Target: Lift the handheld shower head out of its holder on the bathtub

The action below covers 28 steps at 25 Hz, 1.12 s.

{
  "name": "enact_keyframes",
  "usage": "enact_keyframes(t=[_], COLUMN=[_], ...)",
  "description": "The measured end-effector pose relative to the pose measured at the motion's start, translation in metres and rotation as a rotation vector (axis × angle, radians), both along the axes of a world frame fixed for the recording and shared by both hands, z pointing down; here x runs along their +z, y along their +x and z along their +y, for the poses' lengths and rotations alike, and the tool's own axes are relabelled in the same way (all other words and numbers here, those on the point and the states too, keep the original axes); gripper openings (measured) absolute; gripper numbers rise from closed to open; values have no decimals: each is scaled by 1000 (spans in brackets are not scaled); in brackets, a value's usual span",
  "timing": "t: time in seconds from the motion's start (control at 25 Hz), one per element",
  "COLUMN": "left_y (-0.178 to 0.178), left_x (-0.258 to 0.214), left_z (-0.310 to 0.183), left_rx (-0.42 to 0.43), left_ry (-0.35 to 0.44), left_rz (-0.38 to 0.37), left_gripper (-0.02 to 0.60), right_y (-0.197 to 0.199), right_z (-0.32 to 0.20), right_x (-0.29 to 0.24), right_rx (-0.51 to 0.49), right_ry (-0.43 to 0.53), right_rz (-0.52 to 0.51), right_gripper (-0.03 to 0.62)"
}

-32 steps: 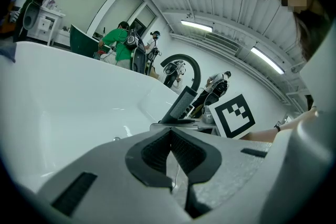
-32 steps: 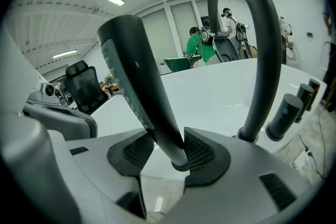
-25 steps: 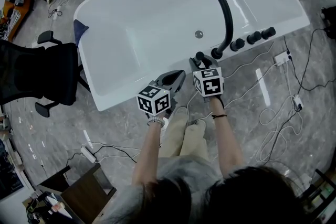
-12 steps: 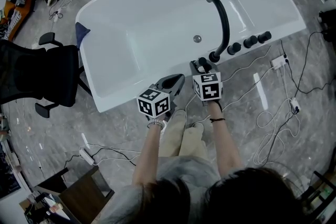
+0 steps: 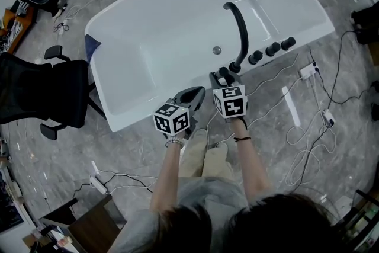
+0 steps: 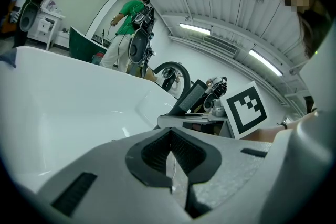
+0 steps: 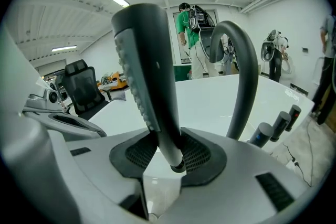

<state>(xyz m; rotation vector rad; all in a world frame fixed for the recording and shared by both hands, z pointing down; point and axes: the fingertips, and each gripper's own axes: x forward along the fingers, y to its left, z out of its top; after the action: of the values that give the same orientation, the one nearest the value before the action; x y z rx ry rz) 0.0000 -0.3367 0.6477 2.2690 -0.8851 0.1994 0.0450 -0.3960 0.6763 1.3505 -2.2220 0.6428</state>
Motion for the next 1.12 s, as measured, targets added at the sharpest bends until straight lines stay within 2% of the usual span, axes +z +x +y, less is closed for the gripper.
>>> enact_keyframes(t=[0.52, 1.12], left_y=[-1, 13], left_x=[-54, -131], left_z=[7, 16], left_rx=[-3, 47], left_ry=[85, 231], left_rz=[12, 23], left_gripper=[5, 5], right_y=[7, 17], right_z=[10, 23], right_x=[-70, -164], right_rx=[11, 20], right_ry=[98, 249], right_rz=[-4, -13], right_gripper=[133, 133])
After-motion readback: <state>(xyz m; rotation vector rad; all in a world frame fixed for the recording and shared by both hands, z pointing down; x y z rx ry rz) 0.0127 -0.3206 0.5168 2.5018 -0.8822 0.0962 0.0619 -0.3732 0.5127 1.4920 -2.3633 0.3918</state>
